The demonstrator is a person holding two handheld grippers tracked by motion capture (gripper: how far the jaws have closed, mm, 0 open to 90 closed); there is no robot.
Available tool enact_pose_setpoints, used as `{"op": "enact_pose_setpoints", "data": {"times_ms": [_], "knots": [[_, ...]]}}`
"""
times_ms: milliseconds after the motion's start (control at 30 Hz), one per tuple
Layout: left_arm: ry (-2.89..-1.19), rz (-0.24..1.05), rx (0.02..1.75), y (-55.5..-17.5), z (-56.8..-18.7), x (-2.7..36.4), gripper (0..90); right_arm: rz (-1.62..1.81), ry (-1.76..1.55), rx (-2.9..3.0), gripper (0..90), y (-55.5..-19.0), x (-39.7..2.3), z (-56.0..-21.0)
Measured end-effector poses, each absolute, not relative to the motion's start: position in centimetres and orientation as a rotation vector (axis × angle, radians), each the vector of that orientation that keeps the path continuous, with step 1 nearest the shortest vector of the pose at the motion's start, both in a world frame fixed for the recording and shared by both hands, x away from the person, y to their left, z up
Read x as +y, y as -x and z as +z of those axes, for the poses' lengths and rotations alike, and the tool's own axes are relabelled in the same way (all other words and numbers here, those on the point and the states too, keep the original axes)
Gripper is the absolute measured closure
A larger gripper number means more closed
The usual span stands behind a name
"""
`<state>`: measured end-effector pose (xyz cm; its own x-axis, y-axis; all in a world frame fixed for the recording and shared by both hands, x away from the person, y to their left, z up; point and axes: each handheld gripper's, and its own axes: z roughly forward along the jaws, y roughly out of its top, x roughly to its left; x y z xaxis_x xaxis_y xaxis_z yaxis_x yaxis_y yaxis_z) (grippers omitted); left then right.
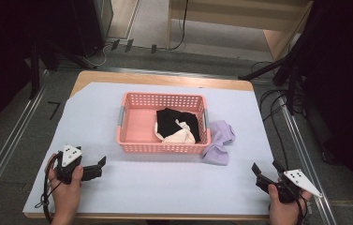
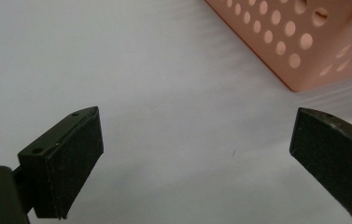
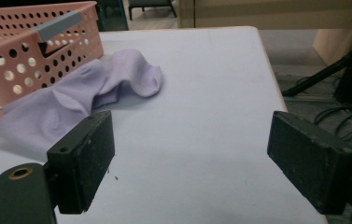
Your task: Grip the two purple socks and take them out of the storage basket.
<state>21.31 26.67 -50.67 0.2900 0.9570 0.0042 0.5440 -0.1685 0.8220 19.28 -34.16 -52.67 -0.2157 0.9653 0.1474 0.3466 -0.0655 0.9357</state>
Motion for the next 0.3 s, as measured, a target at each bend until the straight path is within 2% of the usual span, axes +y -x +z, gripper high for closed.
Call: {"op": "enact_pose_setpoints", "data": {"times_ms": [300], "knots": [[-1.826, 0.705, 1.355, -21.38, -50.68, 26.73, 3.5, 1.296, -1.433, 1.587, 15.4, -19.22, -34.26, -52.74]]}}
